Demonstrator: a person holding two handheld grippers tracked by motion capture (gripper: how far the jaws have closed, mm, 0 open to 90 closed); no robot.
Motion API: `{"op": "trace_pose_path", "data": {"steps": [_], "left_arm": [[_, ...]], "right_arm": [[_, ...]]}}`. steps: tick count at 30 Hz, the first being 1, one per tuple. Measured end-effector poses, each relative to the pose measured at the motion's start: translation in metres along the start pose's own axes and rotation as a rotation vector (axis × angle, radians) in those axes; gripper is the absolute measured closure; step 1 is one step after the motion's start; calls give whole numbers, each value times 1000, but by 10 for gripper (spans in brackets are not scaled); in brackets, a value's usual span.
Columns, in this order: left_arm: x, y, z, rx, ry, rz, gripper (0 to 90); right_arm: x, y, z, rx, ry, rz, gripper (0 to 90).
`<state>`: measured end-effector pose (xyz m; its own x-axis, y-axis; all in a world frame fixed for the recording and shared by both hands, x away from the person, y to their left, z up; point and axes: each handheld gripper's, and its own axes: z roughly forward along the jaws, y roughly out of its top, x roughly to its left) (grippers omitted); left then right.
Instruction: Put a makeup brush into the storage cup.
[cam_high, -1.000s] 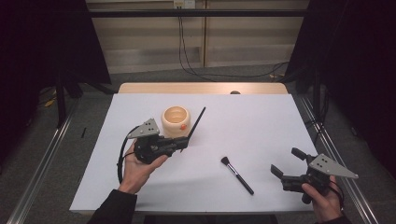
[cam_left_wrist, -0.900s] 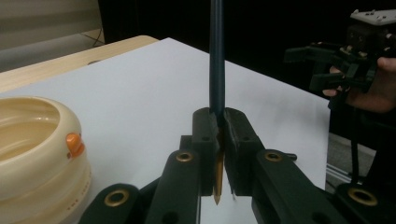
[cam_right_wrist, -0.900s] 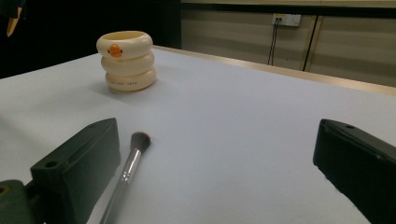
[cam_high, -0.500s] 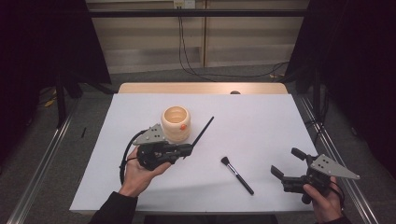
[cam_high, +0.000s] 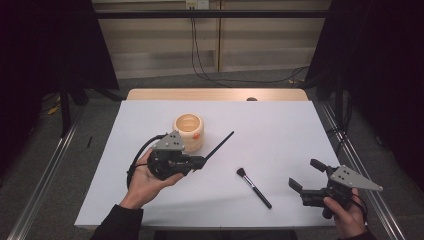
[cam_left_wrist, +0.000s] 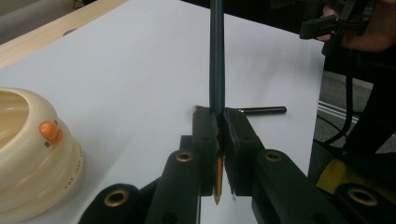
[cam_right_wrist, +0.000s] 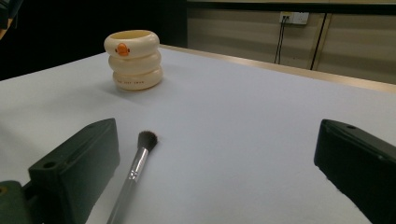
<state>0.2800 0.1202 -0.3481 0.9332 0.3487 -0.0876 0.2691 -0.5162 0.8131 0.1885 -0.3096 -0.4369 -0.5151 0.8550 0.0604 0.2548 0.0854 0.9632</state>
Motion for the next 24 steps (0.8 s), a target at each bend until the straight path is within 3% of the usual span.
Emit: {"op": "trace_pose_path", "data": {"steps": [5,8,12,14,19,21,24], "left_arm": [[3,3,-3,21,28,-22,839],[2,4,0,56,14,-21,839],[-1,7,9,111,3,17,839],[-1,8,13,127,-2,17,839],[-1,11,19,190,-19,40,839],[-1,16,23,192,-17,45,839],[-4,19,31,259,-41,74,839]], "right_arm": [[0,0,1,19,1,2,0],[0,-1,2,22,3,4,0],[1,0,3,31,23,-3,11],[1,0,3,24,46,16,16],[4,1,3,26,71,-6,16],[5,1,4,21,78,0,14],[7,3,4,21,90,-13,13]]}}
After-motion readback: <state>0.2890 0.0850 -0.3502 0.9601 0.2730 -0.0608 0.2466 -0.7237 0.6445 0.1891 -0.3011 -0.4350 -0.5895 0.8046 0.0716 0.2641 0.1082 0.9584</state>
